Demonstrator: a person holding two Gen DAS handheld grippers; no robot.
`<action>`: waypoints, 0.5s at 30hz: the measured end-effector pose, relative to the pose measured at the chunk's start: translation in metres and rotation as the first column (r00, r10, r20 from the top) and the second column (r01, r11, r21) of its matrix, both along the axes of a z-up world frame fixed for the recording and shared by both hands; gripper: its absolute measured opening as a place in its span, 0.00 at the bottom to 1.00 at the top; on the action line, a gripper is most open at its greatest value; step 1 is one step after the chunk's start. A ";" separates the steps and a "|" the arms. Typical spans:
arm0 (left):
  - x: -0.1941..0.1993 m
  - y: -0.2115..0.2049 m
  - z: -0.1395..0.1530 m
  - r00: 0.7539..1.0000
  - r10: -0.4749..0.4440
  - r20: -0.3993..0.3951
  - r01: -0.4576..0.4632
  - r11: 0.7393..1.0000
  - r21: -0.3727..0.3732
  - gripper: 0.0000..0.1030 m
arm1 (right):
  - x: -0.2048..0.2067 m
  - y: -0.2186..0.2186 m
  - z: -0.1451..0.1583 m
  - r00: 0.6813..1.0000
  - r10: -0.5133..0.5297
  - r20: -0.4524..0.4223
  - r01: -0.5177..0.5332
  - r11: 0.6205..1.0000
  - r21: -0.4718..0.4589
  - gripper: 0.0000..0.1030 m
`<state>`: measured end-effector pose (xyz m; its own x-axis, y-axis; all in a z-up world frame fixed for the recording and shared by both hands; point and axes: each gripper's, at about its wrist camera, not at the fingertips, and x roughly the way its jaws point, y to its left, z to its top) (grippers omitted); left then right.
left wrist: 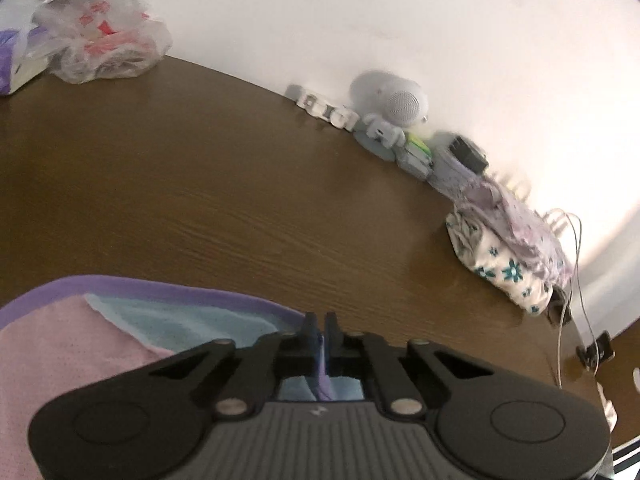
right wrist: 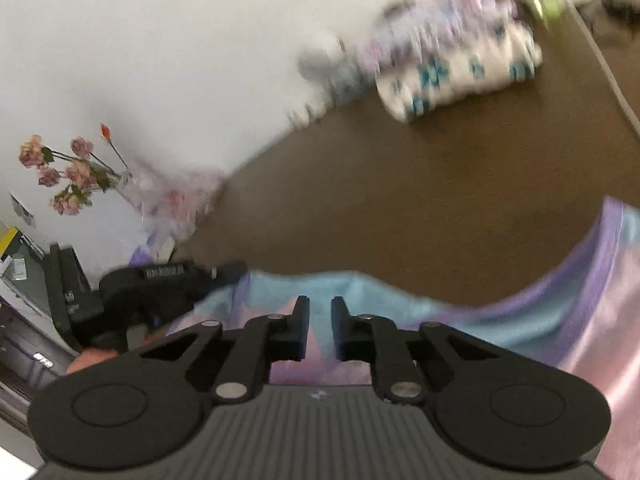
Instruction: Fold clothes
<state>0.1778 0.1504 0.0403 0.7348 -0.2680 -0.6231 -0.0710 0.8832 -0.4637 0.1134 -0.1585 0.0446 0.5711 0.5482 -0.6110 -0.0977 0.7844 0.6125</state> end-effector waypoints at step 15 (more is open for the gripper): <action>-0.003 -0.006 -0.007 0.999 -0.013 0.035 0.012 0.999 0.045 0.02 | 0.005 -0.005 -0.016 0.997 -0.071 -0.007 0.071 0.990 0.125 0.03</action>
